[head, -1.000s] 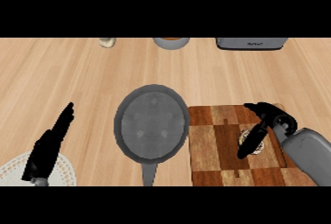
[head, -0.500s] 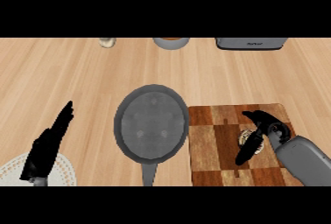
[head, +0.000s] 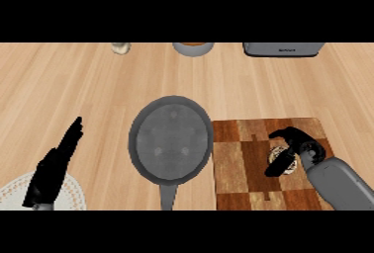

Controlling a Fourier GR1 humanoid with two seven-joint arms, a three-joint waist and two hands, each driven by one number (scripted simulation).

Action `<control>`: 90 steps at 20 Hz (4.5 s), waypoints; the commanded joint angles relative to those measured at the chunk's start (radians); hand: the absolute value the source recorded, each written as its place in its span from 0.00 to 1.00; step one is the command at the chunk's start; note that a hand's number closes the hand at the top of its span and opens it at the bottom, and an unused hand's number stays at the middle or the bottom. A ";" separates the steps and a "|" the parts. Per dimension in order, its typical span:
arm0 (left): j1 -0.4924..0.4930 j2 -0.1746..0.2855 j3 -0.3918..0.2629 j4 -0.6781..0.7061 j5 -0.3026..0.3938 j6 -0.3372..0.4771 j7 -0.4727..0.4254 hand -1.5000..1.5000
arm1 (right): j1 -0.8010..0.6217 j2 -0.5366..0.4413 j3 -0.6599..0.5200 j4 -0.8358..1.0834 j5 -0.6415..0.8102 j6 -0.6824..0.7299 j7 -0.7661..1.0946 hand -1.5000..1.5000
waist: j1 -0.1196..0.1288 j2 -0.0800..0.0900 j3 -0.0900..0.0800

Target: Pick the cupcake from the cutting board and place it in the pan

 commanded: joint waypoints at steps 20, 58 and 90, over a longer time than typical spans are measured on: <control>-0.027 -0.022 0.030 -0.004 -0.018 -0.025 0.033 0.50 | 0.113 -0.160 0.055 -0.192 0.429 -0.030 -0.410 1.00 | -0.018 -0.003 0.005; -0.085 -0.066 -0.005 0.006 -0.068 -0.050 0.035 0.50 | -0.611 0.506 0.166 0.569 0.479 -0.485 -0.609 1.00 | 0.073 0.021 0.005; 0.025 -0.056 0.031 -0.050 -0.064 -0.052 0.018 0.50 | -0.414 0.381 -0.218 0.619 -0.292 -0.789 -1.227 0.00 | 0.007 0.004 0.006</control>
